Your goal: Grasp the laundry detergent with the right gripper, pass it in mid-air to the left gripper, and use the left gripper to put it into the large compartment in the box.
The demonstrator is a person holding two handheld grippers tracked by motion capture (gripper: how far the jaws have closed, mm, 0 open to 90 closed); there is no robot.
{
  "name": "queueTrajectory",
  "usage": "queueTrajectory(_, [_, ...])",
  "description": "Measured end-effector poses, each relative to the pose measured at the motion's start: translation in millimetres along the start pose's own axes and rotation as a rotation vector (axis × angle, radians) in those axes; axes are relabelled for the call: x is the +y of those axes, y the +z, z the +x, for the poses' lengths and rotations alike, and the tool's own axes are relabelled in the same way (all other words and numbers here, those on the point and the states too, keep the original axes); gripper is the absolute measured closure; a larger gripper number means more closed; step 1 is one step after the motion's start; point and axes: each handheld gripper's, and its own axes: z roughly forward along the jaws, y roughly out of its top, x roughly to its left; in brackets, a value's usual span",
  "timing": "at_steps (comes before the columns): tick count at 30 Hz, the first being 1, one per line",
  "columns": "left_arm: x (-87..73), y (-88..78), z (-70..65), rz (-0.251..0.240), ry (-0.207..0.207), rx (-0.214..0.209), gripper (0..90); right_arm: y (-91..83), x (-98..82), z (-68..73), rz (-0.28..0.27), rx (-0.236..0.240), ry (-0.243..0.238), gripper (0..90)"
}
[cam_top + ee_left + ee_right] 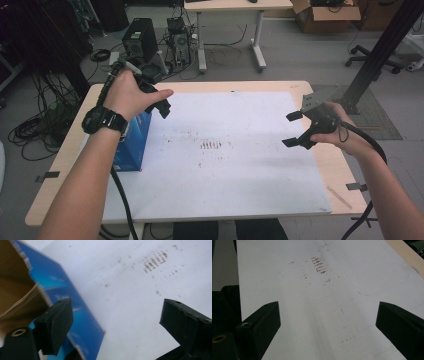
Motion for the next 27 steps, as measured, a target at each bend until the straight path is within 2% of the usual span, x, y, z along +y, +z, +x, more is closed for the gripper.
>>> queueTrajectory(1, [0.0,0.0,0.0,0.000,0.000,0.000,9.5,0.0,0.0,0.0,0.000,0.000,0.000,5.9])
queueTrajectory(3, [4.6,7.2,-10.9,-0.003,0.040,-0.018,8.5,0.7,-1.2,0.2,0.006,0.000,0.002,5.9])
queueTrajectory(4, [4.6,7.2,-10.9,-0.003,0.040,-0.018,7.1,0.7,-1.2,0.2,0.006,0.000,0.002,5.9])
queueTrajectory(7, [7.8,14.2,-20.4,-0.005,0.073,-0.034,6.4,0.7,-2.4,-0.3,0.006,0.000,0.003,5.9])
queueTrajectory(8, [9.6,19.0,-26.7,-0.006,0.098,-0.044,5.1,0.4,-2.9,-0.7,0.005,0.001,0.005,5.8])
queueTrajectory(9, [9.6,19.0,-26.7,-0.006,0.098,-0.044,5.2,0.4,-2.9,-0.7,0.005,0.001,0.005,5.8])
queueTrajectory(10, [11.5,23.6,-32.0,0.001,0.135,-0.060,4.9,0.2,-3.4,-1.5,0.005,0.000,0.006,5.7])
queueTrajectory(11, [11.5,23.6,-32.0,0.001,0.135,-0.060,4.7,0.2,-3.4,-1.5,0.005,0.000,0.006,5.7])
queueTrajectory(13, [13.0,28.6,-37.2,0.001,0.170,-0.074,4.8,0.6,-3.7,-2.1,0.005,0.003,0.008,5.6])
queueTrajectory(14, [13.9,34.3,-42.2,0.000,0.204,-0.085,4.6,1.9,-4.2,-2.5,0.008,0.008,0.005,4.7])
queueTrajectory(15, [13.9,34.3,-42.2,0.000,0.204,-0.085,4.7,1.9,-4.2,-2.5,0.008,0.008,0.005,4.7])
queueTrajectory(16, [14.2,39.9,-44.7,-0.014,0.210,-0.115,4.7,3.9,-4.6,-2.2,0.015,0.015,-0.003,4.7])
queueTrajectory(19, [14.6,45.2,-46.4,-0.017,0.213,-0.131,4.6,5.7,-4.8,-1.8,0.017,0.020,-0.003,4.3])
queueTrajectory(20, [14.9,50.0,-48.0,-0.007,0.227,-0.130,4.6,7.3,-5.2,-1.1,0.022,0.023,-0.006,4.3])
queueTrajectory(24, [15.2,55.6,-50.0,-0.002,0.238,-0.149,4.6,8.8,-6.0,-1.0,0.028,0.026,-0.007,4.3])
queueTrajectory(27, [15.5,57.8,-51.3,0.006,0.242,-0.146,4.6,9.2,-6.5,-0.9,0.030,0.029,-0.006,4.3])
